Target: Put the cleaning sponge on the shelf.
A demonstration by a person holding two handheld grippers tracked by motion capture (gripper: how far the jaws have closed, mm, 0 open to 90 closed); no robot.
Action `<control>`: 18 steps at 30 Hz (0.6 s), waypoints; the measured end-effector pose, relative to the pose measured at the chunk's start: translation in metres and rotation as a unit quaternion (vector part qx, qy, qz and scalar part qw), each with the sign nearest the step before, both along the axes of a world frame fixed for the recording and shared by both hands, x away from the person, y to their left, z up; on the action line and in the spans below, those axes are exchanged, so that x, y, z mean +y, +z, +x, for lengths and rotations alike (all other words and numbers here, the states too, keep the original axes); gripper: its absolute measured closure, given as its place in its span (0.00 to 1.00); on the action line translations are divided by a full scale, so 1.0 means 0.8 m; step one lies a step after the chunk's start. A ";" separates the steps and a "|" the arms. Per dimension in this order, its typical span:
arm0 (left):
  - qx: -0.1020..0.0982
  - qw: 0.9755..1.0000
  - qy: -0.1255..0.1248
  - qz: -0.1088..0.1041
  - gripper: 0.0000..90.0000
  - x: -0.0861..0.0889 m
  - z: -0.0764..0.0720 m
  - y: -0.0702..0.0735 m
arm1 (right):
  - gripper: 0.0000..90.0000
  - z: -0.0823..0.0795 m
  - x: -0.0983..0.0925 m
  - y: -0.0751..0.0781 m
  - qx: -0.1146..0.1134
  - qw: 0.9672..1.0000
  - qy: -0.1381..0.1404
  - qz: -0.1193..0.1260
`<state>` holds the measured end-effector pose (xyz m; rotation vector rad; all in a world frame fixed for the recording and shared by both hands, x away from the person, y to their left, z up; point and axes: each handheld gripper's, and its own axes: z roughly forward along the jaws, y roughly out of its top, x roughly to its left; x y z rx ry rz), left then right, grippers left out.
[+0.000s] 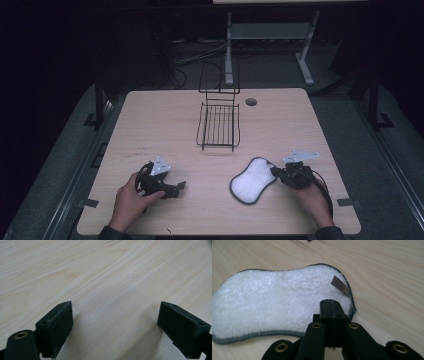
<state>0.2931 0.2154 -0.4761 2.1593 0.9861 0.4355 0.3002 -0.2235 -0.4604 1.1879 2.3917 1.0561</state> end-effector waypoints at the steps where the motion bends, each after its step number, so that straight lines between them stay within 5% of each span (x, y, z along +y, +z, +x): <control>1: 0.000 1.000 0.000 0.000 0.14 0.000 0.000 0.000 | 1.00 0.003 0.000 0.000 -0.002 1.000 0.002 -0.001; 8: 0.000 1.000 0.000 0.000 0.14 0.000 0.000 0.000 | 1.00 0.019 -0.001 -0.002 -0.001 1.000 -0.010 0.011; 18: 0.000 1.000 0.000 0.000 0.14 0.000 0.000 0.000 | 1.00 -0.001 0.002 0.013 -0.004 1.000 0.000 0.029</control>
